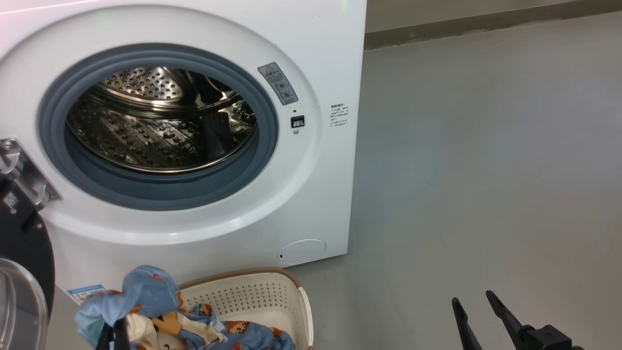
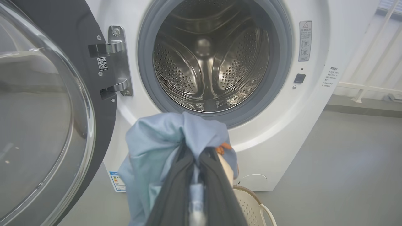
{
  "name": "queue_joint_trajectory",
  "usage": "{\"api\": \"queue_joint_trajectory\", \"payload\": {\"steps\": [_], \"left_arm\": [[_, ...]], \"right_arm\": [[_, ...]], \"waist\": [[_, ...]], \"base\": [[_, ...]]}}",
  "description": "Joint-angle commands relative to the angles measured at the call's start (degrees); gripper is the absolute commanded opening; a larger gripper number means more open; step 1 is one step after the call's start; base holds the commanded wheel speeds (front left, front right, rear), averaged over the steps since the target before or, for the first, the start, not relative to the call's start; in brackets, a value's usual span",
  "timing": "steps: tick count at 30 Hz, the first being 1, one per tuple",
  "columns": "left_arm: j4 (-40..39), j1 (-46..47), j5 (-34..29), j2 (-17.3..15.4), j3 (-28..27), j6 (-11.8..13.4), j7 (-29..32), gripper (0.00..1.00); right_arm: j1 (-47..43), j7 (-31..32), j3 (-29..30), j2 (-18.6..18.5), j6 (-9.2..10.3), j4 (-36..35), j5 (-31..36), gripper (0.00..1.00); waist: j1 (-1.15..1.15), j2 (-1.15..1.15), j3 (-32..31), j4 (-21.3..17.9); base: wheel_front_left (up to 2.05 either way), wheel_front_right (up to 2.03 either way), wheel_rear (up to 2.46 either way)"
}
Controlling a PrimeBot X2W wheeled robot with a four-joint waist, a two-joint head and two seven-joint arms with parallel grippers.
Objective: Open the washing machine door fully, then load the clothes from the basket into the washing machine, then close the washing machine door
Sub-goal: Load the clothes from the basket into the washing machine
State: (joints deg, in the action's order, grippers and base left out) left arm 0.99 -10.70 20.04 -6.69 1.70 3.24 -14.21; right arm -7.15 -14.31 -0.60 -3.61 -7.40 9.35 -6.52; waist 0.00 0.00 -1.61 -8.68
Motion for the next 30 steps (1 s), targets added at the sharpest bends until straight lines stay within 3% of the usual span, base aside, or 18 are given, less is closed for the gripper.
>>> {"api": "queue_joint_trajectory", "payload": {"steps": [1, 14, 30], "left_arm": [[-1.6, 2.4, -0.6, -0.6, -1.7, -0.2, -0.7, 0.00], [2.7, 10.8, -0.6, -2.5, -0.4, -1.1, 2.2, 0.00], [13.3, 31.3, -1.2, -8.1, -1.1, -2.3, 4.7, 0.00]], "right_arm": [[0.8, -0.7, -1.5, -0.4, -0.09, -1.3, 0.7, 1.00], [1.6, -0.7, -3.1, 0.5, -0.09, -1.0, 0.0, 1.00], [5.9, -0.7, -6.2, 0.7, -0.09, -2.2, -4.2, 1.00]], "waist": [[0.00, 0.00, 0.1, -0.2], [0.00, 0.00, 2.3, -3.7], [0.00, 0.00, 12.1, -8.8]], "base": [[0.00, 0.00, 0.00], [0.00, 0.00, 0.00], [0.00, 0.00, 0.00]]}}
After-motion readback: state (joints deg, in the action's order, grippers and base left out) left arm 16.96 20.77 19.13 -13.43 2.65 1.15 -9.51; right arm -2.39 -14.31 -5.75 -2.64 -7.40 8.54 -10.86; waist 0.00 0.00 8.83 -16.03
